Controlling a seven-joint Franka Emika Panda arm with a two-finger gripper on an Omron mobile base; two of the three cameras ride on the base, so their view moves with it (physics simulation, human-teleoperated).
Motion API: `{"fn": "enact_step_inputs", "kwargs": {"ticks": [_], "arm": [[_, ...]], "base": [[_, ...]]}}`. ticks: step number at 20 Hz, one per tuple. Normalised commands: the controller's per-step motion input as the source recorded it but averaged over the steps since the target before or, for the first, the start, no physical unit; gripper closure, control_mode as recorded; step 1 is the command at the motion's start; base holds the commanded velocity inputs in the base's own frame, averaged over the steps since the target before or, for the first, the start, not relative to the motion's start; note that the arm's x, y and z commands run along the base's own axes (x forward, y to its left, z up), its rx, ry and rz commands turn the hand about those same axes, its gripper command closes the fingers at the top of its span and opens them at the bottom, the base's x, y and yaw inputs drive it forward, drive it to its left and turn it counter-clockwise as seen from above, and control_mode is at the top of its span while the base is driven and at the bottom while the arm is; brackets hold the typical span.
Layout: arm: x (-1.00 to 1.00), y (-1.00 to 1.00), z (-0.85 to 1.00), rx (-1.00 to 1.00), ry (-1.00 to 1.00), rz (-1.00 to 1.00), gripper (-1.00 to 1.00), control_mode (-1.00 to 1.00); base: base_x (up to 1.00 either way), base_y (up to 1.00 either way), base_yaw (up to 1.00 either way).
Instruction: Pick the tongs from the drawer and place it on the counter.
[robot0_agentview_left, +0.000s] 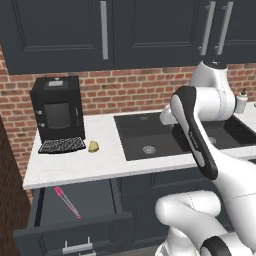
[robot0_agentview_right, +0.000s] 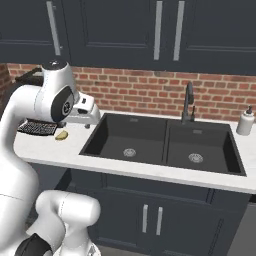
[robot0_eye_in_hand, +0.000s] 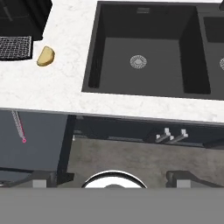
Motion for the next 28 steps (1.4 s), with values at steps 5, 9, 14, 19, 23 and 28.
{"fn": "enact_step_inputs", "kwargs": {"ticks": [5,9,14,19,23,28], "arm": [[0.0,0.0,0.0,0.0,0.0,0.0,-1.0,1.0],[-0.01,0.0,0.0,0.0,0.0,0.05,-1.0,-1.0],[-0.1,0.2,0.0,0.0,0.05,0.25,-1.0,-1.0],[-0.13,0.69,-0.09,-0.05,0.12,0.36,-1.0,-1.0],[-0.23,1.0,-0.39,-0.17,0.14,0.48,-1.0,-1.0],[-0.11,1.0,-0.72,-0.17,0.14,0.47,-1.0,-1.0]], "base": [[-0.01,-0.28,0.14],[-0.02,-0.02,0.15],[0.0,0.0,0.0],[0.0,0.0,0.0],[0.0,0.0,0.0],[0.0,0.0,0.0]]}}
